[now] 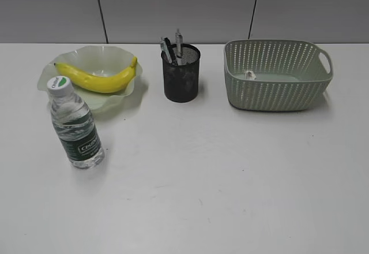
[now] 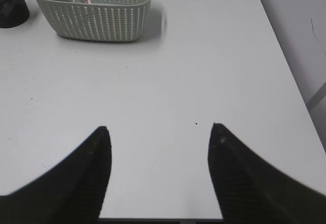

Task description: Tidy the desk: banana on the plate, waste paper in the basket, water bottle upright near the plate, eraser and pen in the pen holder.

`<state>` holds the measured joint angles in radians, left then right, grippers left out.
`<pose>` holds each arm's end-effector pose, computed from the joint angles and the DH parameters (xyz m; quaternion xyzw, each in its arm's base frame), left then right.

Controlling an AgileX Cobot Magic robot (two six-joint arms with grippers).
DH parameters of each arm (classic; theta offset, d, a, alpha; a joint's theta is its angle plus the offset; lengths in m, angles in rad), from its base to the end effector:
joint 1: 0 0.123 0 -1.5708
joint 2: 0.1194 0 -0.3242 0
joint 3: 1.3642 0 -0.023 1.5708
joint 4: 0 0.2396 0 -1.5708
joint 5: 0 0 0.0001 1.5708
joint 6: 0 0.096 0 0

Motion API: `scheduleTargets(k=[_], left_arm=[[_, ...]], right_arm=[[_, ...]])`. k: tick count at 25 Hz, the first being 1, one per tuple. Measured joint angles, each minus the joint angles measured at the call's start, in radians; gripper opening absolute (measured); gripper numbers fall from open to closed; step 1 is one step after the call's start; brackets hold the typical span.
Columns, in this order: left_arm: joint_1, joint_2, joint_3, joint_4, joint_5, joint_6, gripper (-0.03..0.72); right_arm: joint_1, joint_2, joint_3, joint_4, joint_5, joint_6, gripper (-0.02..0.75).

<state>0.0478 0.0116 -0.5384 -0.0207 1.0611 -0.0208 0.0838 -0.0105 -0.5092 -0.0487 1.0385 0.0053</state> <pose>-0.0522 -0.0042 0.2806 -0.0285 0.8457 -0.0031 0.5328 -0.0510 -0.0083 0.2736 -0.0321 0.8413 -0.0003 0.5397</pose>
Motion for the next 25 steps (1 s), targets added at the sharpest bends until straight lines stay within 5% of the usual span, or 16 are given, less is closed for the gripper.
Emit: scheduleTargets(k=[25], left_arm=[[0.000, -0.018, 0.001, 0.000, -0.001, 0.001, 0.239]], right_arm=[[0.000, 0.000, 0.000, 0.001, 0.000, 0.000, 0.480]])
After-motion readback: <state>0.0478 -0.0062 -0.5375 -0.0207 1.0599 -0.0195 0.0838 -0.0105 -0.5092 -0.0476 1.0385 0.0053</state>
